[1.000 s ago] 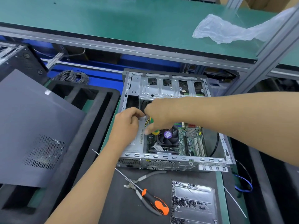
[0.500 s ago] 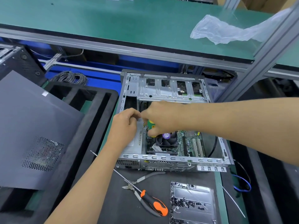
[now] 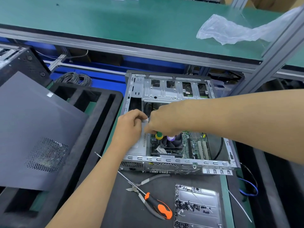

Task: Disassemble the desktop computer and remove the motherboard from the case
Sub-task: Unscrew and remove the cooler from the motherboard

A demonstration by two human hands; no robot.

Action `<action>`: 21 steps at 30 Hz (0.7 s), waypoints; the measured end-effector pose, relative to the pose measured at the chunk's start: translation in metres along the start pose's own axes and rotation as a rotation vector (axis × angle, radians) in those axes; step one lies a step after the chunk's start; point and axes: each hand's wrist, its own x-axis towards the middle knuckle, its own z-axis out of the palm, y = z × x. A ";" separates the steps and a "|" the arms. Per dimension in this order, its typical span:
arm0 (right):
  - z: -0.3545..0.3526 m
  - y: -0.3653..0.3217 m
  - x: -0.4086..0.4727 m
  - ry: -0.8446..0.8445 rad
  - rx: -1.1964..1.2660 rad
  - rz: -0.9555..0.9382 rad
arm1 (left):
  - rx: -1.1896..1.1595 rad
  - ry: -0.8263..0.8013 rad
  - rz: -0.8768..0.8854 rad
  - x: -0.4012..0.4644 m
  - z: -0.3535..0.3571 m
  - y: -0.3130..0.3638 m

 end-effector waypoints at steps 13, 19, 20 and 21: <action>0.014 -0.002 0.000 0.250 -0.111 -0.103 | -0.016 -0.013 -0.015 0.000 0.000 0.002; 0.019 -0.003 0.003 0.253 0.468 0.227 | -0.006 -0.009 -0.005 0.000 -0.001 0.002; 0.017 -0.001 0.003 0.178 0.551 0.331 | -0.004 -0.005 -0.004 0.000 0.000 0.002; 0.015 0.002 0.003 0.094 0.625 0.398 | -0.004 -0.004 -0.006 0.000 0.000 0.001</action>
